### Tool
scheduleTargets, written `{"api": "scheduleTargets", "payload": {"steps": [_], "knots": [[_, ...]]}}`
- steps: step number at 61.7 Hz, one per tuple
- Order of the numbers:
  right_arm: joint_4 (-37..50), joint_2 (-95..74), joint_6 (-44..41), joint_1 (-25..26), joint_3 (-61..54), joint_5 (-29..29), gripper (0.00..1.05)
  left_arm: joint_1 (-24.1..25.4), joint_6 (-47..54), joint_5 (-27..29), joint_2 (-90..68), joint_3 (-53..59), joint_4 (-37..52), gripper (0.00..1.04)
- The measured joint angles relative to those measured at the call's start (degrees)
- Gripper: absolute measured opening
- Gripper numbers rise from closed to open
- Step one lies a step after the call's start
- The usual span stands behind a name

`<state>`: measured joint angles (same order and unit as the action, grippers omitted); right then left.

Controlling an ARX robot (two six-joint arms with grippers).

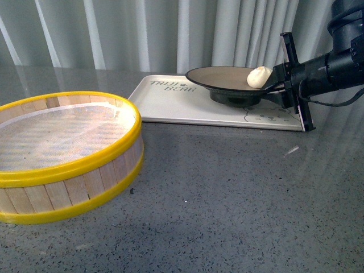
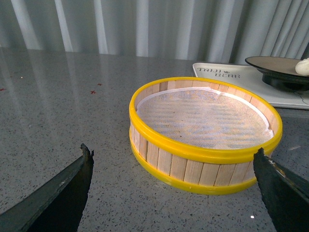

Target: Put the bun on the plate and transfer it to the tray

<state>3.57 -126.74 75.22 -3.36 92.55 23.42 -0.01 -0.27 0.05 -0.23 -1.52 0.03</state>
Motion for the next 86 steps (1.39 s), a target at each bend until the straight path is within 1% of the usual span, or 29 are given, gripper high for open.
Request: {"api": "scheduleTargets", "payload": {"steps": [5,24,26,35,39,42,44,48,56,58,63,70,77,80,82,84,86], "knots": [[-0.3,0.0,-0.4,0.0,-0.7,-1.0,0.03,0.0,0.0,0.0,0.0,0.0,0.0,0.98],[0.3,1.1,-1.3,0.5,-3.5,-1.9,0.03,0.0,0.0,0.0,0.0,0.0,0.0,0.98],[0.5,1.4,-1.6,0.5,-4.0,-1.9,0.05,0.0,0.0,0.0,0.0,0.0,0.0,0.98],[1.4,2.9,-1.8,1.0,-6.7,-2.8,0.37,0.0,0.0,0.0,0.0,0.0,0.0,0.98],[1.4,3.3,-2.1,1.1,-6.8,-3.4,0.46,0.0,0.0,0.0,0.0,0.0,0.0,0.98],[1.4,4.0,-2.5,1.2,-6.8,-4.1,0.55,0.0,0.0,0.0,0.0,0.0,0.0,0.98],[1.4,4.3,-2.7,1.3,-6.8,-4.4,0.59,0.0,0.0,0.0,0.0,0.0,0.0,0.98],[1.2,5.6,-3.1,1.5,-6.8,-5.2,0.73,0.0,0.0,0.0,0.0,0.0,0.0,0.98],[0.5,8.2,-3.8,1.6,-7.5,-6.3,0.94,0.0,0.0,0.0,0.0,0.0,0.0,0.98],[0.5,9.1,-4.4,1.6,-8.2,-7.0,0.98,0.0,0.0,0.0,0.0,0.0,0.0,0.98],[0.5,12.1,-5.8,1.6,-10.7,-8.4,0.96,0.0,0.0,0.0,0.0,0.0,0.0,0.98],[0.5,17.5,-8.5,1.9,-15.2,-11.2,0.96,0.0,0.0,0.0,0.0,0.0,0.0,0.98],[2.5,25.3,-14.9,3.3,-21.9,-19.5,0.96,0.0,0.0,0.0,0.0,0.0,0.0,0.98],[4.1,29.4,-18.9,4.4,-25.9,-24.0,0.96,0.0,0.0,0.0,0.0,0.0,0.0,0.98],[6.6,33.7,-23.1,5.6,-30.1,-28.7,0.96,0.0,0.0,0.0,0.0,0.0,0.0,0.98],[8.9,37.1,-27.6,6.8,-33.5,-31.7,0.96,0.0,0.0,0.0,0.0,0.0,0.0,0.98],[10.9,39.5,-30.3,7.5,-35.9,-34.1,0.96,0.0,0.0,0.0,0.0,0.0,0.0,0.98]]}}
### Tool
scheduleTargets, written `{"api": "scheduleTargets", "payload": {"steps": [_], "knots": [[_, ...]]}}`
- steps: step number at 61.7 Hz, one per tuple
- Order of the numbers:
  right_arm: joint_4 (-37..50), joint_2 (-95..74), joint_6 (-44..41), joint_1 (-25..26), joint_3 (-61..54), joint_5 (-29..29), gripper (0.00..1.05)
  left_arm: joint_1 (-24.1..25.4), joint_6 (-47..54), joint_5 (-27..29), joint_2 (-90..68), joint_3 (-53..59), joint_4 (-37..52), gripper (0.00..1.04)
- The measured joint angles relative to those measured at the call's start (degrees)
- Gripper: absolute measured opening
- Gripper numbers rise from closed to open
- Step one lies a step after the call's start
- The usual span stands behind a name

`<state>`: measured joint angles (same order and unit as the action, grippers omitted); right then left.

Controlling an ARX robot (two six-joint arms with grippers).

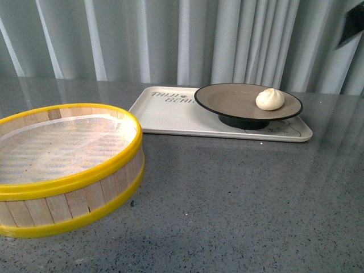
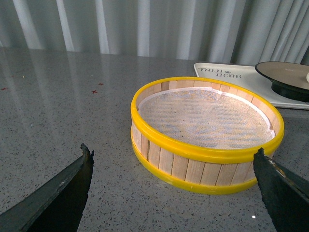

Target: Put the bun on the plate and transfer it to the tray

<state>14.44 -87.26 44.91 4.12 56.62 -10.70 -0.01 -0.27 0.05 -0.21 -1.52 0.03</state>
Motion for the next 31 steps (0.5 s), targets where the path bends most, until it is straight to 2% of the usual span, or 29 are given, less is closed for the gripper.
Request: {"api": "scheduleTargets", "payload": {"steps": [2,4,6,7,9,12,20,31], "knots": [[2.8,2.3,-3.6,1.0,-2.5,-0.7,0.96,0.0,0.0,0.0,0.0,0.0,0.0,0.98],[8.0,4.3,-9.7,2.5,-5.7,3.6,0.91,0.0,0.0,0.0,0.0,0.0,0.0,0.98],[15.0,7.2,-17.4,4.0,-10.1,10.4,0.84,0.0,0.0,0.0,0.0,0.0,0.0,0.98],[16.5,8.0,-18.4,4.3,-11.4,12.0,0.82,0.0,0.0,0.0,0.0,0.0,0.0,0.98],[20.8,11.5,-26.5,5.2,-16.3,16.4,0.75,0.0,0.0,0.0,0.0,0.0,0.0,0.98],[22.8,16.5,-33.5,5.6,-22.3,19.8,0.66,0.0,0.0,0.0,0.0,0.0,0.0,0.98],[23.2,27.9,-41.5,5.3,-35.1,20.2,0.43,0.0,0.0,0.1,0.0,0.0,0.0,0.98],[23.6,33.9,-43.9,3.2,-42.3,17.4,0.11,0.0,0.0,0.0,0.0,0.0,0.0,0.98]]}}
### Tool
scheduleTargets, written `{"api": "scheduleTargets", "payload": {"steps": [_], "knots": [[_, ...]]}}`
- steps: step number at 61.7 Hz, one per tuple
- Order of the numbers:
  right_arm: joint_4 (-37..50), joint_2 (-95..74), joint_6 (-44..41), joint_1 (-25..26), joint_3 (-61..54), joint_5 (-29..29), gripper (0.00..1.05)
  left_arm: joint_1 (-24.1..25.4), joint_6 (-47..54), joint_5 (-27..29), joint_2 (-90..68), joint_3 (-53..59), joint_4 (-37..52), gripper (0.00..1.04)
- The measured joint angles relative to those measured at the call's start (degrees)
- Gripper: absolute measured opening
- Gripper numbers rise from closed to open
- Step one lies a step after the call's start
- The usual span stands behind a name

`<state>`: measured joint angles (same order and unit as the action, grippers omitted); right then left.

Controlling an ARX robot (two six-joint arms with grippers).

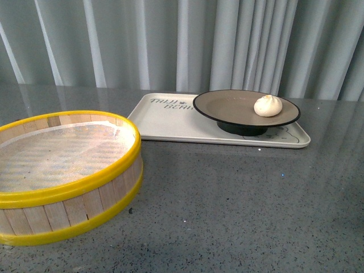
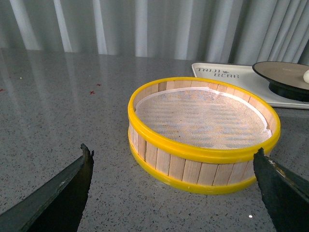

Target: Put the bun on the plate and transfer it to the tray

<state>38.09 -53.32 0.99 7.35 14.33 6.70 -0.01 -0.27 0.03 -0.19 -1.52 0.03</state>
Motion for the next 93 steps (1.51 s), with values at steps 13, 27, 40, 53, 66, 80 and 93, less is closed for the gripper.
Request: {"api": "scheduleTargets", "payload": {"steps": [13,27,40,53,66,80,93], "knots": [[-0.9,6.3,-0.7,-2.3,-4.9,-1.7,0.02,0.0,0.0,0.0,0.0,0.0,0.0,0.98],[-4.3,13.5,-0.8,-7.2,-8.9,-6.4,0.02,0.0,0.0,0.0,0.0,0.0,0.0,0.98],[-9.3,21.0,-0.8,-7.2,-11.3,-6.6,0.02,0.0,0.0,0.0,0.0,0.0,0.0,0.98],[-10.3,25.2,-0.8,-7.2,-14.0,-6.6,0.02,0.0,0.0,0.0,0.0,0.0,0.0,0.98],[-17.8,33.2,-0.8,-7.2,-14.1,-6.7,0.02,0.0,0.0,0.0,0.0,0.0,0.0,0.98],[-23.4,38.8,-0.8,-7.2,-14.1,-6.6,0.02,0.0,0.0,0.0,0.0,0.0,0.0,0.98],[-26.7,42.1,-0.8,-7.2,-14.1,-6.6,0.02,0.0,0.0,0.0,0.0,0.0,0.0,0.98]]}}
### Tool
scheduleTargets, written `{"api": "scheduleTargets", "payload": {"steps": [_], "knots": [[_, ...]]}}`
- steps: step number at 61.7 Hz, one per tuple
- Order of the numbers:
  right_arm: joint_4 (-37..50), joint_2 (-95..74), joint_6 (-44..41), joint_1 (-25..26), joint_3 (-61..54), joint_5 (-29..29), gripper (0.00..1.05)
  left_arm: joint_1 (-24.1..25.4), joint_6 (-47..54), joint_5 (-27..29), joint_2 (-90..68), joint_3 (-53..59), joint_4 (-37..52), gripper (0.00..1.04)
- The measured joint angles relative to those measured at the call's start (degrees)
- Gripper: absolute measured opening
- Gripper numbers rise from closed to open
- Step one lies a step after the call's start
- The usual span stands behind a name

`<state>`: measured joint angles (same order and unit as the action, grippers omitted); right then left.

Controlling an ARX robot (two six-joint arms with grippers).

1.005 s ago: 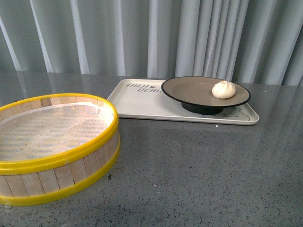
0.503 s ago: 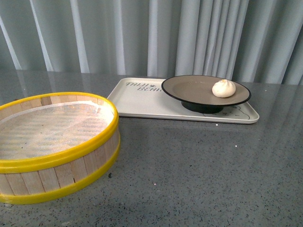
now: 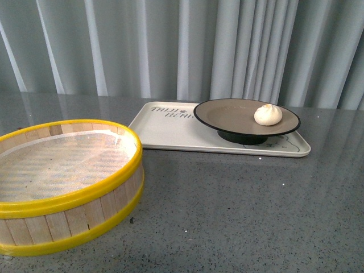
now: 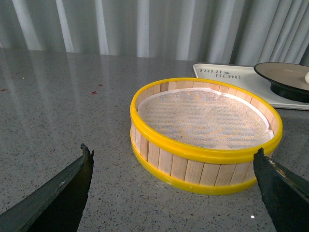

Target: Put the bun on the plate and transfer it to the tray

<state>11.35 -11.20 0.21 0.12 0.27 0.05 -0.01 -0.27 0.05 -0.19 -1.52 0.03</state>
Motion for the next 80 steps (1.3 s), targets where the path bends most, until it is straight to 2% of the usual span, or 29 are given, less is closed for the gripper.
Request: {"api": "scheduleTargets", "payload": {"steps": [5,10,29,49,59,80], "knots": [[-1.9,1.9,0.0,0.0,0.0,0.0,0.02,0.0,0.0,0.0,0.0,0.0,0.0,0.98],[-10.6,8.5,0.0,0.0,0.0,0.0,0.02,0.0,0.0,0.0,0.0,0.0,0.0,0.98],[-11.3,11.0,-0.1,0.0,0.0,0.0,0.02,0.0,0.0,0.0,0.0,0.0,0.0,0.98],[-11.3,11.0,-0.1,0.0,0.0,0.0,0.57,0.0,0.0,0.0,0.0,0.0,0.0,0.98],[-11.3,11.0,0.0,0.0,0.0,0.0,0.98,0.0,0.0,0.0,0.0,0.0,0.0,0.98],[-11.3,11.0,-0.1,0.0,0.0,0.0,0.96,0.0,0.0,0.0,0.0,0.0,0.0,0.98]]}}
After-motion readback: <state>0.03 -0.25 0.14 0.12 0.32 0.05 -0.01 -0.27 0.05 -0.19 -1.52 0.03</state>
